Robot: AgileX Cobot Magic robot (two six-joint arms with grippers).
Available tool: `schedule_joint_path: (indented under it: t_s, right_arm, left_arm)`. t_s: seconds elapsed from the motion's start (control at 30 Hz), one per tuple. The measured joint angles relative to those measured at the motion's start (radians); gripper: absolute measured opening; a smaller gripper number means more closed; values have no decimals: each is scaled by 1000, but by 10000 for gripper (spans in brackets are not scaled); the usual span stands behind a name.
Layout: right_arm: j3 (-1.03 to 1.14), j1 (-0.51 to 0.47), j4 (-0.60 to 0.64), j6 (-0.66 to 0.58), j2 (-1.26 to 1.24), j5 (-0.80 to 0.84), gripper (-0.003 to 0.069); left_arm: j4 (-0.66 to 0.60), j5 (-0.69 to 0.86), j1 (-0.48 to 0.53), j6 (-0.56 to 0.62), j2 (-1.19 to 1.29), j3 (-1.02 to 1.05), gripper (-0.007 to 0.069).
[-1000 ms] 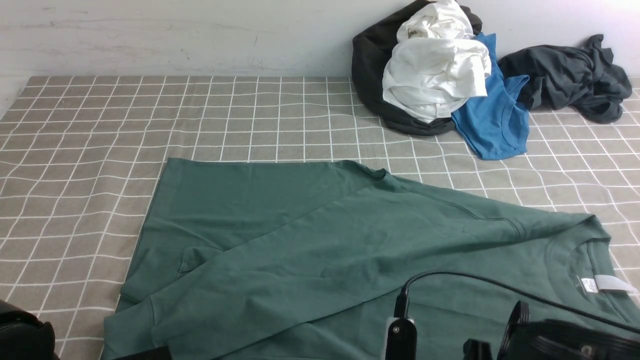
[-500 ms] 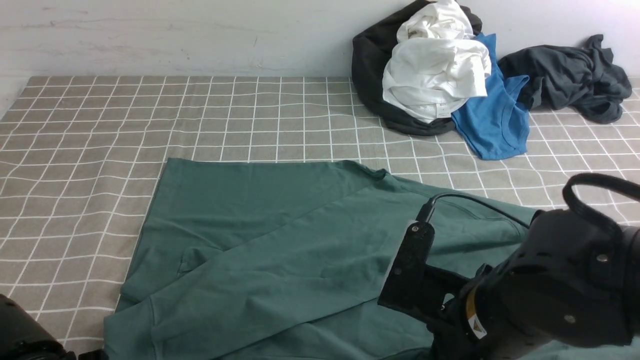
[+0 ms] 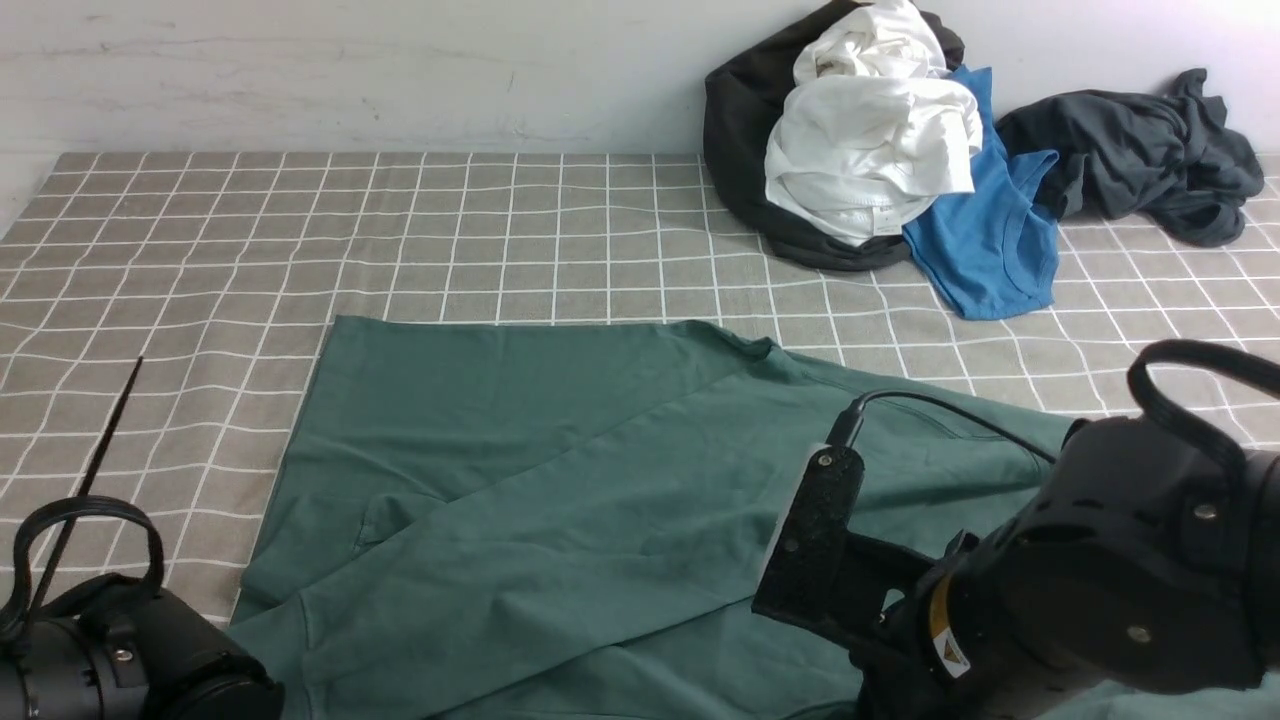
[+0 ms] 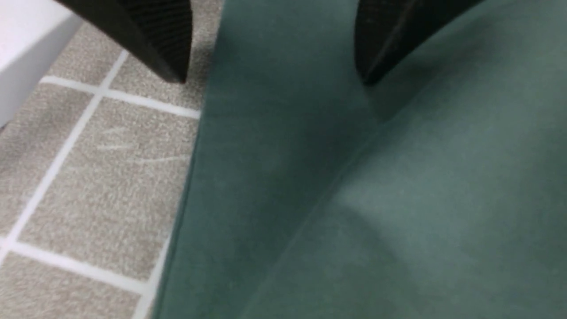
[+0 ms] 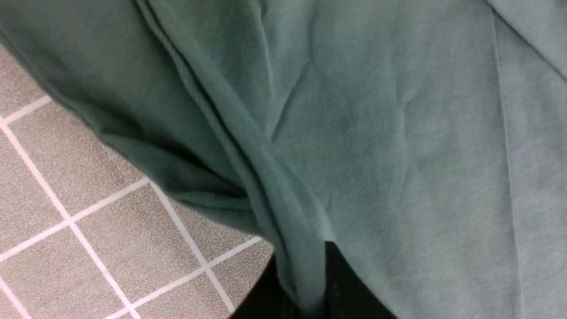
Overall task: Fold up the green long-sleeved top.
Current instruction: Use both arms simultaneously to clamp the lower edge of the clothing fabric
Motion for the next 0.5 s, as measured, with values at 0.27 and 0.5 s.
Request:
schedule_joint_path:
  t_s: [0.27, 0.5]
  right_arm:
    - [0, 0, 0, 0, 0, -3, 13]
    - [0, 0, 0, 0, 0, -5, 13]
  left_arm:
    - [33, -19, 0, -23, 3, -1, 280]
    - [28, -28, 0, -27, 2, -1, 50]
